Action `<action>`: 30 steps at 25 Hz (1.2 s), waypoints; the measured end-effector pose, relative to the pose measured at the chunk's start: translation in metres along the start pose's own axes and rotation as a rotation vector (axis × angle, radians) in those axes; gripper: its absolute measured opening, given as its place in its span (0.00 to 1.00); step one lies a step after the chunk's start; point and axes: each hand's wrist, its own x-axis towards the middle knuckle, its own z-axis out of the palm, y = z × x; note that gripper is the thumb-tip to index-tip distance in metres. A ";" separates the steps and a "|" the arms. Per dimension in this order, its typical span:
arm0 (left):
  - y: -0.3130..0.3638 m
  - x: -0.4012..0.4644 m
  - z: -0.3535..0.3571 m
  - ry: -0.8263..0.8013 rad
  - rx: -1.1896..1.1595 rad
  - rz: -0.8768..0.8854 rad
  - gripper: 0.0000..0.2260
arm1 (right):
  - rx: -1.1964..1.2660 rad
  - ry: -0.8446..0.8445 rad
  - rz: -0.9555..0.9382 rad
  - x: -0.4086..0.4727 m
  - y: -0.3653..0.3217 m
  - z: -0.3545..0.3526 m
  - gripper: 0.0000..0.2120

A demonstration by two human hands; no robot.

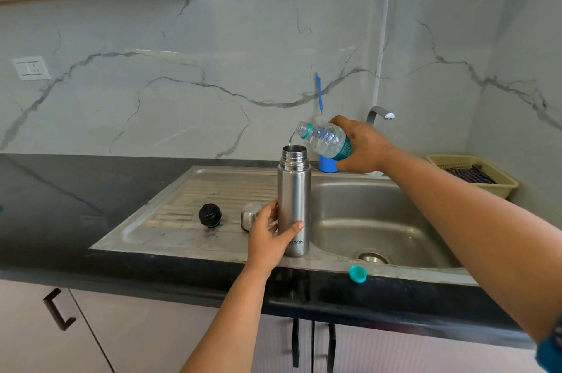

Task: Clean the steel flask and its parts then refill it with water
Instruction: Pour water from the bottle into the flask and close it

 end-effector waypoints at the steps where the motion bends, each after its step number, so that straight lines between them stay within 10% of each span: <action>1: -0.001 -0.001 0.000 0.004 -0.005 0.004 0.32 | -0.009 0.000 0.000 0.001 0.002 0.001 0.33; 30: 0.003 -0.006 -0.001 0.028 0.072 0.028 0.27 | -0.292 -0.004 0.056 0.011 0.012 -0.015 0.38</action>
